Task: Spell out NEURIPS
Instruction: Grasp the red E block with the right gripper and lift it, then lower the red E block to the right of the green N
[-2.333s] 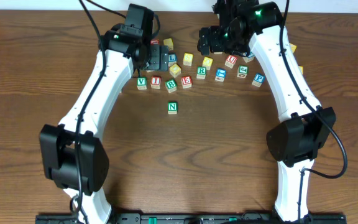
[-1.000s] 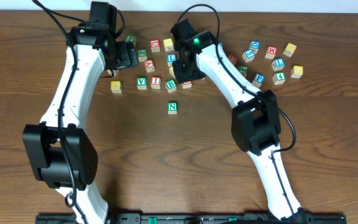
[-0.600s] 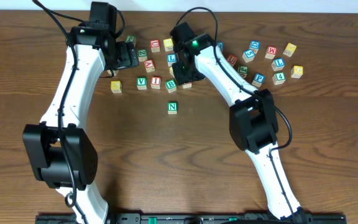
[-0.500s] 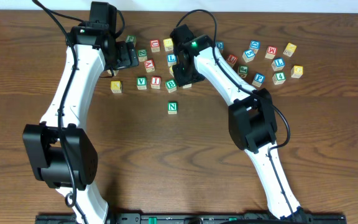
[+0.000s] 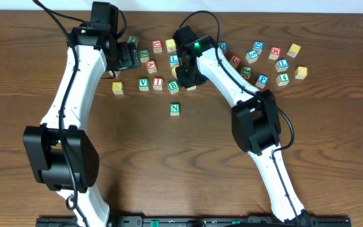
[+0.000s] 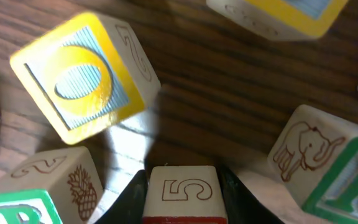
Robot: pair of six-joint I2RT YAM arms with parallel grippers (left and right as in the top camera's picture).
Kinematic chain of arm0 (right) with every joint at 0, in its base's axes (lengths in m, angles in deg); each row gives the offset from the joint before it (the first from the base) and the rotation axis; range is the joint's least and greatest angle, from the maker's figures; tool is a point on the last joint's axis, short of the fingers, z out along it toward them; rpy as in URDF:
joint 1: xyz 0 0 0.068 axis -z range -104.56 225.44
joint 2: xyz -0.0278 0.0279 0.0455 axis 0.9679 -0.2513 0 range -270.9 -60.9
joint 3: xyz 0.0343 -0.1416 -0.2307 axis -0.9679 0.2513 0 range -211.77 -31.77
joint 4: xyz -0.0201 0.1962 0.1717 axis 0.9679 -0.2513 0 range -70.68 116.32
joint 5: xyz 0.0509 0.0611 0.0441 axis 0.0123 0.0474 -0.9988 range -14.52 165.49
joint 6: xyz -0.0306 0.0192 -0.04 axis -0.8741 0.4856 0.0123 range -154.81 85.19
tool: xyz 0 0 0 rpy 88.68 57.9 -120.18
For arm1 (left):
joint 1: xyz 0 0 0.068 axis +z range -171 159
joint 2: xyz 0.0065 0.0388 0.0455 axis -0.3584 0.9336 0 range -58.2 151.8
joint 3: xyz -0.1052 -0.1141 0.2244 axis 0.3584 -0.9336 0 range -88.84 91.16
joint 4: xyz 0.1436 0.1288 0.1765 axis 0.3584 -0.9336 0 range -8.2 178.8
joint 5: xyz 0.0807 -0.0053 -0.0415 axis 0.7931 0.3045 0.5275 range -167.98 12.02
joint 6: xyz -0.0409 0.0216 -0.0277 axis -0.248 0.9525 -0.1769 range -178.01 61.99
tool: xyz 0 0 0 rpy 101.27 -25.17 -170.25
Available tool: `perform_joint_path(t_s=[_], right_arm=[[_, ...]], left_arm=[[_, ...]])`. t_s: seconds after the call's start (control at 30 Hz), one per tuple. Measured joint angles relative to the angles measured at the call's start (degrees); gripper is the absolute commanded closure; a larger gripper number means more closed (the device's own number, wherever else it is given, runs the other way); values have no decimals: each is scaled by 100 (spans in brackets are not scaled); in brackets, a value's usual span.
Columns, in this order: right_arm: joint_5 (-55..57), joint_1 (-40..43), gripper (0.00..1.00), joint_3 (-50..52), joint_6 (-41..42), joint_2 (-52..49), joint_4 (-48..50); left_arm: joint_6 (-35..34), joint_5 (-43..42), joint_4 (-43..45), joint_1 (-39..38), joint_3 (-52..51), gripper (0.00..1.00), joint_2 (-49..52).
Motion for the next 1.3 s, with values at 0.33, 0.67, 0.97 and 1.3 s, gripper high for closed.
perform_joint_path(t_s=[0.33, 0.67, 0.97, 1.3], right_arm=[[0, 4, 83, 2, 68, 415, -750], [0, -52, 81, 17, 431, 931, -1569], [26, -503, 81, 326, 846, 922, -1357], [46, -568, 79, 1165, 1163, 879, -778]], left_arm=[[0, 2, 20, 2, 0, 4, 0], [0, 0, 26, 0, 0, 4, 0], [-2, 0, 33, 2, 0, 4, 0], [-2, 2, 35, 2, 0, 5, 0]])
